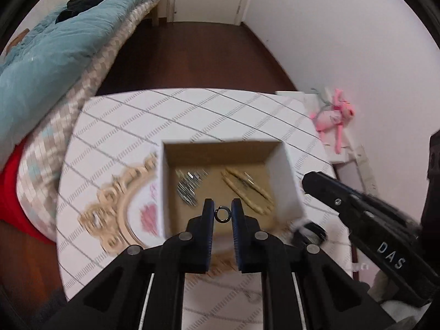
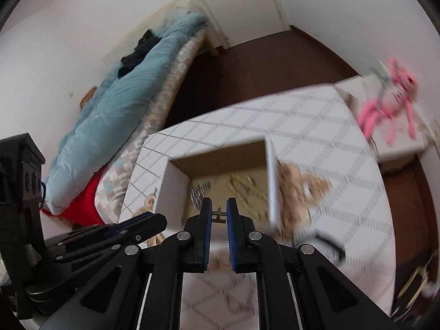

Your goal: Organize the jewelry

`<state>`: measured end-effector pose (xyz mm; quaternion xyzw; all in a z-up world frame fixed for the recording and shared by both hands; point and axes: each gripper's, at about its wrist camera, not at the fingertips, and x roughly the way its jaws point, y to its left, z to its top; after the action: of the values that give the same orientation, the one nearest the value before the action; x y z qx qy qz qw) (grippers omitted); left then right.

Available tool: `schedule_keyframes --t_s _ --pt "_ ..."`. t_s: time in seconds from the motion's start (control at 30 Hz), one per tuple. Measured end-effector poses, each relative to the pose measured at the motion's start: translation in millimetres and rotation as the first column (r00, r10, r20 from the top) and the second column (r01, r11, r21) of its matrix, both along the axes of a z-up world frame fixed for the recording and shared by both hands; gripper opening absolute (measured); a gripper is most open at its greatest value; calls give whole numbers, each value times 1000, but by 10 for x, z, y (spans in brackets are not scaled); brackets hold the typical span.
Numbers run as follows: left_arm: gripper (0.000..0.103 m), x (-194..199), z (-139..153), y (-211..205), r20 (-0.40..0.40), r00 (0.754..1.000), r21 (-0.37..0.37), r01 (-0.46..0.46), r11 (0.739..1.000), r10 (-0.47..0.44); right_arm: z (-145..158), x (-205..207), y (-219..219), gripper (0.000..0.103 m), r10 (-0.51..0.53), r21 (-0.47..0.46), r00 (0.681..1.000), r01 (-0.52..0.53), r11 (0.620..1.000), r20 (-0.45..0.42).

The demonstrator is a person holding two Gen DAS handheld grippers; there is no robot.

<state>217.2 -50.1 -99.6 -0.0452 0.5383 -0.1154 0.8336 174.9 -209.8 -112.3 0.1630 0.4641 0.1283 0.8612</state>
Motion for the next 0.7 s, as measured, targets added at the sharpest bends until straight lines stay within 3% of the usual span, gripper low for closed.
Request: schedule_keyframes --t_s 0.23,0.27,0.3,0.37,0.4,0.53,0.6,0.67,0.7 --pt "16 471 -102 159 -54 997 72 -48 996 52 -183 772 208 11 69 -93 988 -82 992 -137" --pt "29 509 -118 188 -59 996 86 -64 994 69 -213 816 209 12 65 -105 987 -81 991 -147" --pt "55 523 -117 197 -58 995 96 -72 993 78 -244 864 221 12 74 -106 983 -92 990 -167" --pt "93 550 -112 234 -46 994 122 -93 988 100 -315 911 206 12 88 -90 977 -107 990 -192" --pt "95 561 -109 239 -41 994 131 -99 986 105 -327 921 208 14 88 -101 977 -110 989 -194" --pt "95 557 -110 293 -28 992 174 -120 977 127 -303 892 177 39 70 -149 983 -96 984 -172" --pt "103 528 -105 310 -16 990 199 -134 971 140 -257 860 175 48 46 -217 987 -79 973 -151" --pt "103 485 -80 326 10 988 214 -150 965 151 -226 825 173 71 30 -275 990 -67 959 -138" --pt "103 478 -71 326 18 988 217 -155 964 155 -219 810 173 92 24 -298 991 -63 952 -135"
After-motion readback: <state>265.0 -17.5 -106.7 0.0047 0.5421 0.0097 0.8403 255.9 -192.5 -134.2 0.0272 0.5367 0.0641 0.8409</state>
